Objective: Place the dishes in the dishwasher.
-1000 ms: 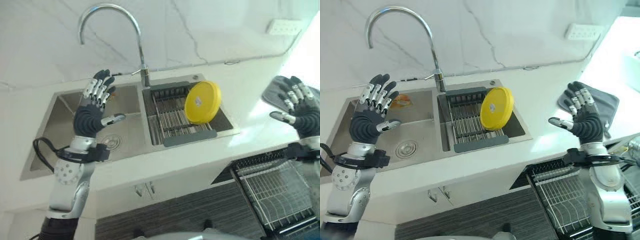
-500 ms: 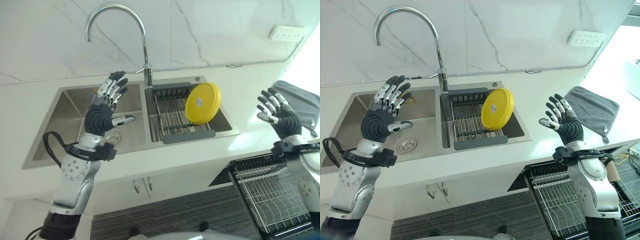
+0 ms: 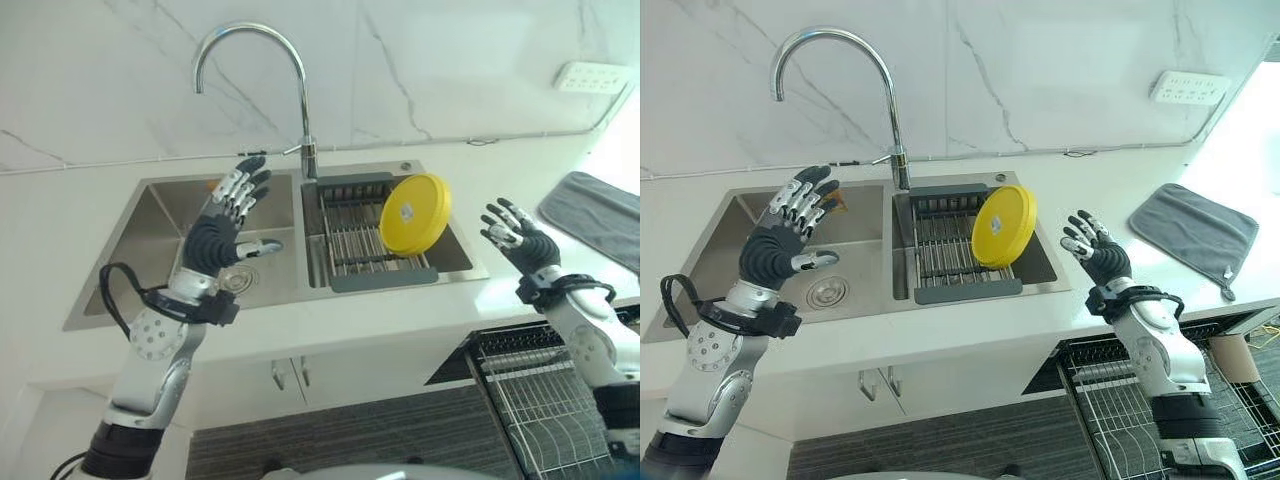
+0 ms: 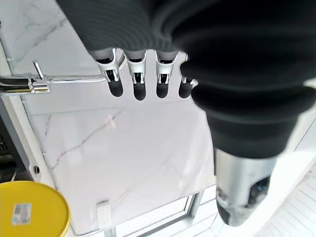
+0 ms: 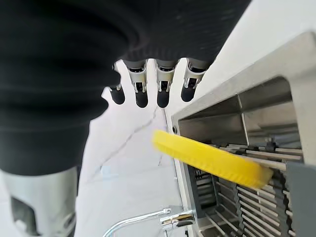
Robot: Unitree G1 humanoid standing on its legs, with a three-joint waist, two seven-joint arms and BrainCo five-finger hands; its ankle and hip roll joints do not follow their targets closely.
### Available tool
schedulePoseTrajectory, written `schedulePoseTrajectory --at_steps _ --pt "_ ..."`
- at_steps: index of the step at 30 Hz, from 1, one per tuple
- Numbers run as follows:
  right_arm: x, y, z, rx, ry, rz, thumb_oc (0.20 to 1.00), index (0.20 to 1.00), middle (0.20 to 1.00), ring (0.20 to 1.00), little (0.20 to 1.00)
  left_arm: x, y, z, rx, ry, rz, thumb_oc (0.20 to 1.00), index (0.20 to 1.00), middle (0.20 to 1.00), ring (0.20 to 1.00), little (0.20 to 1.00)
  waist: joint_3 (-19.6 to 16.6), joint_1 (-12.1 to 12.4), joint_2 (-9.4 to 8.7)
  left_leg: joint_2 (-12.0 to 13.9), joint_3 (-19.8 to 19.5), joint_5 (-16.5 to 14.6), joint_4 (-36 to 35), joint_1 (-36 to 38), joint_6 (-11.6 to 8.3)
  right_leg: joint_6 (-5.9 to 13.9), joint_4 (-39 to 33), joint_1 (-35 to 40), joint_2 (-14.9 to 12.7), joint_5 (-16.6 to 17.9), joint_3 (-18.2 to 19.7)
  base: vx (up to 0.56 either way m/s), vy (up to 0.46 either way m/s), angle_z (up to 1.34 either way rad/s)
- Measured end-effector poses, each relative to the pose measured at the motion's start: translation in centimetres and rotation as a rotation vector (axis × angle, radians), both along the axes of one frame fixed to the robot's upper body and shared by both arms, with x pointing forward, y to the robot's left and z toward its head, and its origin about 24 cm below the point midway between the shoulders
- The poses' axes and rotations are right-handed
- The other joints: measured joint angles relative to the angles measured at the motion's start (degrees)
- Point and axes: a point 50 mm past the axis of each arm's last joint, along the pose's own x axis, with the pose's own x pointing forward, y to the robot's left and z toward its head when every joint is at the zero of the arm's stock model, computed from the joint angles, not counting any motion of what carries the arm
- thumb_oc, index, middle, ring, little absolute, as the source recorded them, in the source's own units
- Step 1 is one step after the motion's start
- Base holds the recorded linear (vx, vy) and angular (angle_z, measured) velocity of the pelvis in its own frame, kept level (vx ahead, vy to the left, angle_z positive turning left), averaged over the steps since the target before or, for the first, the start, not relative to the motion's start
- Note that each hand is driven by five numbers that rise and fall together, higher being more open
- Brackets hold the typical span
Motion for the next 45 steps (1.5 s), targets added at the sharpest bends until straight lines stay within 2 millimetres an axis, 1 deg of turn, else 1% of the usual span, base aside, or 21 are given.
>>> schedulePoseTrajectory --at_steps 2,6,9,11,14,17,23,25,28,30,33,35,42,45 --pt "0.0 0.1 -0.2 -0.002 0.012 0.0 1.0 1.0 1.0 1.0 1.0 0.0 0.0 -0.1 0.001 0.005 -0.003 1.0 1.0 1.0 1.0 1.0 -0.19 0.0 0.29 0.13 0.02 0.01 0.0 0.01 0.01 -0.03 0.0 0.0 0.12 0.02 0.04 0.0 0.0 0.0" --pt "0.4 -0.4 -0.9 -0.002 0.059 -0.037 1.0 1.0 1.0 1.0 1.0 0.5 -0.4 -0.8 0.003 0.036 -0.022 1.0 1.0 1.0 1.0 1.0 -0.49 -0.11 0.62 0.25 0.12 0.04 0.0 0.02 -0.02 -0.12 0.02 -0.04 0.26 0.09 0.15 0.0 0.0 0.0" --pt "0.5 -1.1 -1.0 -0.021 0.085 -0.064 1.0 1.0 1.0 1.0 1.0 0.5 -0.4 -0.8 0.004 0.036 -0.023 1.0 1.0 1.0 1.0 1.0 -0.53 -0.27 0.6 0.26 0.12 0.06 0.01 0.04 -0.06 -0.2 0.08 -0.01 0.29 0.24 0.15 0.0 0.0 0.0" --pt "0.5 -1.2 -1.1 -0.022 0.092 -0.07 1.0 1.0 1.0 1.0 1.0 0.5 -0.4 -0.8 0.004 0.037 -0.023 1.0 1.0 1.0 1.0 1.0 -0.53 -0.28 0.6 0.25 0.11 0.08 0.01 0.04 -0.08 -0.22 0.33 0.0 0.31 0.26 0.16 0.0 0.0 0.0" --pt "0.6 -1.8 -1.9 0.022 0.134 -0.097 1.0 1.0 1.0 1.0 1.0 0.5 -0.4 -0.8 0.004 0.039 -0.022 1.0 1.0 1.0 1.0 1.0 -0.55 -0.21 0.56 0.25 0.09 0.09 0.01 0.05 -0.1 -0.25 0.33 0.07 0.31 0.28 0.13 0.0 0.0 0.0" --pt "1.0 -2.2 -2.2 0.029 0.163 -0.118 1.0 1.0 1.0 1.0 1.0 0.8 -0.4 -0.6 0.004 0.031 -0.022 1.0 1.0 1.0 1.0 1.0 -0.56 -0.08 0.54 0.27 0.08 0.14 -0.01 0.05 -0.13 -0.27 0.31 0.12 0.31 0.33 0.05 0.0 0.0 0.0" --pt "2.0 -3.3 -2.3 0.026 0.199 -0.153 1.0 1.0 1.0 1.0 1.0 1.1 -0.2 -0.5 0.014 0.032 -0.016 1.0 1.0 1.0 1.0 1.0 -0.55 1.11 0.51 0.28 -0.33 0.21 0.01 0.04 -0.18 -0.29 0.32 0.3 0.32 0.36 -0.19 0.0 0.0 0.02" --pt "2.0 -3.8 -2.2 0.017 0.205 -0.162 1.0 1.0 1.0 1.0 1.0 1.1 -0.2 -0.5 0.014 0.032 -0.015 1.0 1.0 1.0 1.0 1.0 -0.54 1.38 0.48 0.27 -0.65 0.21 0.01 0.04 -0.19 -0.29 0.32 0.49 0.34 0.36 -0.31 0.0 -0.001 0.06" --pt "2.5 -4.6 -1.3 0.002 0.203 -0.173 1.0 1.0 1.0 1.0 1.0 1.1 -0.1 -0.3 0.032 0.03 -0.012 1.0 1.0 1.0 1.0 1.0 -0.54 1.49 0.47 0.27 -0.91 0.25 0.01 0.05 -0.23 -0.29 0.31 0.66 0.34 0.35 -0.55 0.0 0.002 0.05" --pt "2.7 -4.9 -1.1 0.001 0.203 -0.179 1.0 1.0 1.0 1.0 1.0 1.2 0.0 -0.4 0.032 0.035 -0.008 1.0 1.0 1.0 1.0 1.0 -0.52 1.59 0.45 0.28 -1.34 0.35 -0.02 0.05 -0.26 -0.33 0.19 1.07 0.31 0.3 -1.19 0.0 -0.002 0.1" --pt "3.1 -5.0 -1.2 0.007 0.214 -0.179 1.0 1.0 1.0 1.0 1.0 1.2 0.0 -0.3 0.033 0.03 -0.009 1.0 1.0 1.0 1.0 1.0 -0.52 2.48 0.45 0.3 -1.41 0.42 -0.1 -0.07 -0.29 -0.34 -0.01 1.15 0.28 0.22 -1.56 0.0 -0.001 0.05" --pt "3.3 -4.7 -1.2 -0.001 0.22 -0.162 1.0 1.0 1.0 1.0 1.0 1.2 0.1 -0.2 0.027 0.032 -0.011 1.0 1.0 1.0 1.0 1.0 -0.52 2.89 0.45 0.3 -1.45 0.42 -0.13 -0.08 -0.29 -0.34 -0.01 1.19 0.28 0.22 -1.61 0.0 0.0 0.02" --pt "3.6 -5.0 -1.6 0.005 0.249 -0.164 1.0 1.0 1.0 1.0 1.0 1.3 0.0 0.0 0.028 0.024 -0.012 1.0 1.0 1.0 1.0 1.0 -0.51 3.17 0.48 0.27 -1.86 0.45 0.0 -0.1 -0.29 -0.35 0.01 1.33 0.29 0.22 -1.83 0.0 0.0 0.01" --pt "3.6 -5.0 -1.5 0.003 0.248 -0.159 1.0 1.0 1.0 1.0 1.0 1.3 0.0 0.0 0.028 0.024 -0.012 1.0 1.0 1.0 1.0 1.0 -0.5 3.19 0.51 0.25 -2.42 0.45 -0.01 -0.04 -0.29 -0.33 0.0 1.79 0.28 0.1 -2.31 0.02 0.003 0.09"
